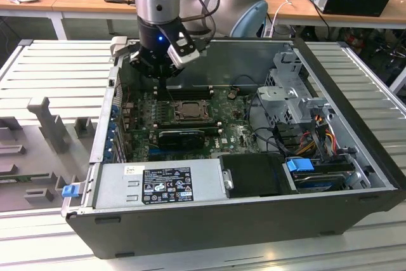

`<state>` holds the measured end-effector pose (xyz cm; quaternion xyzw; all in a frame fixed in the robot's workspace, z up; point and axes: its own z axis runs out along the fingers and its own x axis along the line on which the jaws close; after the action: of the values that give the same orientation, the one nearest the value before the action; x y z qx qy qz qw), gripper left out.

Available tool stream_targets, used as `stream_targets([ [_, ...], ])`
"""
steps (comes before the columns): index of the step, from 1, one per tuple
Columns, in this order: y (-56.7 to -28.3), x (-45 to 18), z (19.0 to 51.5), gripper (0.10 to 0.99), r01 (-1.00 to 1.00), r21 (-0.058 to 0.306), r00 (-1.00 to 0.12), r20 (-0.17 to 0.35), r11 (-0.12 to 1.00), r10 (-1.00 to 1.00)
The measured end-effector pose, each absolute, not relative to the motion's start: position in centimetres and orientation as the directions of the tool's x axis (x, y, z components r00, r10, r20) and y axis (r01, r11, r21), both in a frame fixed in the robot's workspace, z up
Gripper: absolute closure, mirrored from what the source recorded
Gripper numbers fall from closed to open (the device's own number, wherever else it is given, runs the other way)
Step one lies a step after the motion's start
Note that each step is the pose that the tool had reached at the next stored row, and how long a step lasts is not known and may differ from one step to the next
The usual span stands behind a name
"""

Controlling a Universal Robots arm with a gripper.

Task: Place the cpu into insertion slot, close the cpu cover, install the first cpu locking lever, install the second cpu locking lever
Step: 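Install the first cpu locking lever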

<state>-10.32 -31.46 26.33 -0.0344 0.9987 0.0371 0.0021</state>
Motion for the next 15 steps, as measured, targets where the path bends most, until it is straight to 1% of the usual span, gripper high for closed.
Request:
stream_targets([
  [6, -31.2, -11.0, 26.1, 0.98, -0.069, 0.091, -0.998, -0.008, 0.993, -0.068],
  [10, -30.6, -11.2, 26.0, 0.98, -0.069, 0.093, -0.998, -0.008, 0.993, -0.068],
  [13, -29.4, -11.2, 25.8, 0.98, -0.069, 0.093, -0.998, -0.008, 0.993, -0.068],
  [15, -29.3, -11.2, 25.8, 0.98, -0.069, 0.093, -0.998, -0.008, 0.993, -0.069],
])
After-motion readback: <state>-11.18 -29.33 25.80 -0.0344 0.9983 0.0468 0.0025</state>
